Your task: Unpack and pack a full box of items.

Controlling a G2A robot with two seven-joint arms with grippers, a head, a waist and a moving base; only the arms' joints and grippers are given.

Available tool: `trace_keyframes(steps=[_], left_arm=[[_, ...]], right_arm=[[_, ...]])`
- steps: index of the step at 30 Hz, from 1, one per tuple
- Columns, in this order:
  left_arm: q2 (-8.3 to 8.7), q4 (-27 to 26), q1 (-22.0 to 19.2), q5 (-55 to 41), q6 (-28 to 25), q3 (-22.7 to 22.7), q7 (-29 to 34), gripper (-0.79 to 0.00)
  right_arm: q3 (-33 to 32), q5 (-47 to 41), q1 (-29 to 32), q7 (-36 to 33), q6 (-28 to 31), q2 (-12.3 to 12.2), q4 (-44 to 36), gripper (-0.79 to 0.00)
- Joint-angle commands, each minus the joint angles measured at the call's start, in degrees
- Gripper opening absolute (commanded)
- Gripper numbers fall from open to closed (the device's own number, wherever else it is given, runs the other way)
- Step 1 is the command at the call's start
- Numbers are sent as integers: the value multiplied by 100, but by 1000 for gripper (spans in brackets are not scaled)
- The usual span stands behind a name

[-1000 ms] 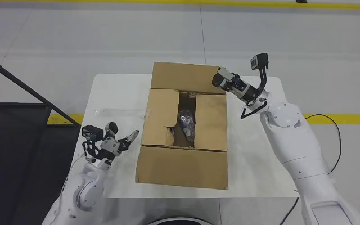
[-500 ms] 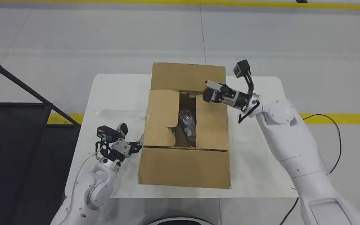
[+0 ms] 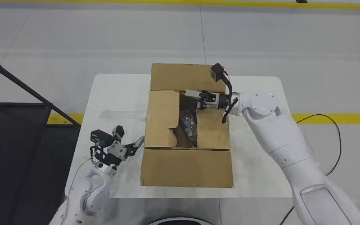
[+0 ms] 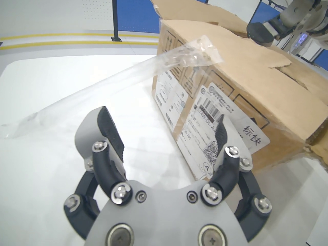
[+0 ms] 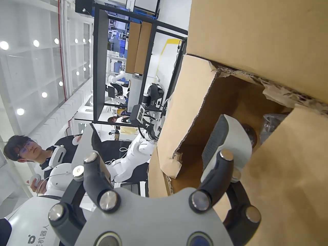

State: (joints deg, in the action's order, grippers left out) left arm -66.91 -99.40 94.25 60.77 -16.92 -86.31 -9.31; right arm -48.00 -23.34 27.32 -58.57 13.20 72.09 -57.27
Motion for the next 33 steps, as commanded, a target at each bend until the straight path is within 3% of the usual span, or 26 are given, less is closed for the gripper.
trace_keyframes(steps=[1,12,24,33], left_arm=[[10,-50,110,-167,-61,-171,-66,0],[48,-250,731,-517,-291,-900,-396,0],[33,17,793,-825,-458,-1109,-520,0],[22,287,795,-1007,-621,-1232,-602,0]], right_arm=[[138,19,-70,-20,-24,68,103,0],[684,-290,-423,-227,123,500,702,0],[693,-1125,-702,-538,665,854,952,0],[917,-856,-867,93,953,1138,860,0]])
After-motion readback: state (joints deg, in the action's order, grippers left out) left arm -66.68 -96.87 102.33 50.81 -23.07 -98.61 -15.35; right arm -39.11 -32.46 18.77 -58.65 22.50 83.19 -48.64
